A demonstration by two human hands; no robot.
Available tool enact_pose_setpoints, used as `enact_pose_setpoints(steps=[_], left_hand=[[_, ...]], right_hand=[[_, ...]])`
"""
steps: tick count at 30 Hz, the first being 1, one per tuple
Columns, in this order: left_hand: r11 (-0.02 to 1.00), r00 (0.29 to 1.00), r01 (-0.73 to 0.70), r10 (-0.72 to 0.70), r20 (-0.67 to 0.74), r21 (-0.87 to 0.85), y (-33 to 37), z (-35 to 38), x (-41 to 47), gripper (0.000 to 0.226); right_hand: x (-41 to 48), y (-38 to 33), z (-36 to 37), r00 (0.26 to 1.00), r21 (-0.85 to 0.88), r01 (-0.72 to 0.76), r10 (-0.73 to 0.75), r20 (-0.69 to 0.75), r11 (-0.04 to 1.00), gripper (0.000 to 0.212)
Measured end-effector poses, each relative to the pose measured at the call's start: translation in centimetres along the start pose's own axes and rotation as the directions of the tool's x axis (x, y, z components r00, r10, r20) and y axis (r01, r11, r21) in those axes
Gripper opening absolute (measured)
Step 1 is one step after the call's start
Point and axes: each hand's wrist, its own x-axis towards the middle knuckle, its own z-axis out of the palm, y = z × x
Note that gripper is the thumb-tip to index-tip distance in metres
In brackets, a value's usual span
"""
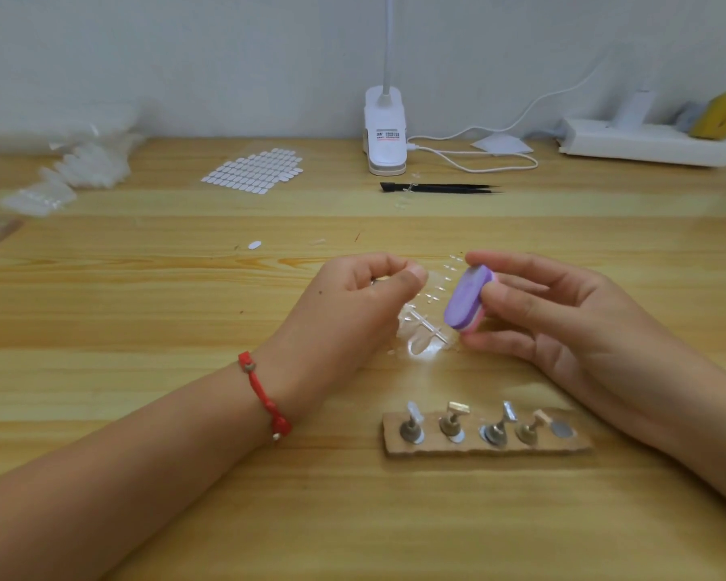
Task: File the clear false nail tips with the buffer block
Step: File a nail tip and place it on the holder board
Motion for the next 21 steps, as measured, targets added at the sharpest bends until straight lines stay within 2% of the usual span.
enact_pose_setpoints(steps=[3, 6, 11, 14, 18, 21], left_hand=[[0.999, 0.999, -0.013, 0.010, 0.053, 0.052, 0.03, 0.19, -0.10, 0.014], [0.998, 0.998, -0.013, 0.008, 0.064, 0.066, 0.08, 0.13, -0.10, 0.014], [0.998, 0.999, -0.014, 0.011, 0.044, 0.061, 0.12, 0.11, -0.08, 0.016], [0.998, 0.998, 0.001, -0.005, 0.061, 0.062, 0.15, 0.12, -0.14, 0.016], [0.999, 0.999, -0.011, 0.010, 0.037, 0.044, 0.21, 0.15, -0.06, 0.016], [0.998, 0.999, -0.006, 0.003, 0.052, 0.063, 0.18, 0.15, -0.21, 0.014]], right_hand=[[0.00, 0.06, 0.04, 1.000, -0.012, 0.004, -0.004, -0.009, 1.000, 0.033], [0.15, -0.07, -0.28, 0.997, 0.097, -0.006, 0.013, -0.078, 0.995, 0.031], [-0.04, 0.01, 0.23, 1.000, -0.034, -0.014, 0.014, -0.019, 0.999, 0.035], [0.11, -0.05, -0.29, 0.996, 0.080, -0.007, 0.014, -0.086, 0.997, 0.032], [-0.11, 0.16, 0.31, 1.000, -0.058, 0.005, -0.005, -0.012, 0.998, 0.036], [0.14, 0.06, -0.23, 0.997, 0.054, 0.006, -0.002, -0.079, 0.999, 0.034]])
